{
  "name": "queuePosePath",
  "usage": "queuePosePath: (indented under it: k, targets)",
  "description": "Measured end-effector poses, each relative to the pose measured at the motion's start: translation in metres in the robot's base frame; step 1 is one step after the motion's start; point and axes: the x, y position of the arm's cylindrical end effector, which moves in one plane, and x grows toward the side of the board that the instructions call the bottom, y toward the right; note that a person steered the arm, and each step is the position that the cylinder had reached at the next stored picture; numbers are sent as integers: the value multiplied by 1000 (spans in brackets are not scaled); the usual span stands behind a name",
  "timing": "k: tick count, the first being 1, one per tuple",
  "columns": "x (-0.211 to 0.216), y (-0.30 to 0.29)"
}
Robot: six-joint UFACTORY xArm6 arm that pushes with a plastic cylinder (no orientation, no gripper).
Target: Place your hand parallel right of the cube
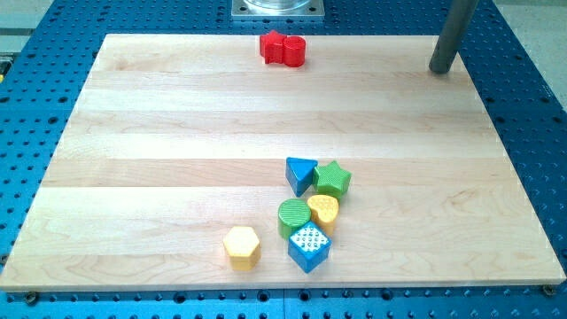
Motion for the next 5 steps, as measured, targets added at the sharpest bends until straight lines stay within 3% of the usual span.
queuePosePath:
  k: [1,2,4,5]
  targets:
    - [23,-4]
    - [80,-31]
    - [252,3]
    - [338,-55]
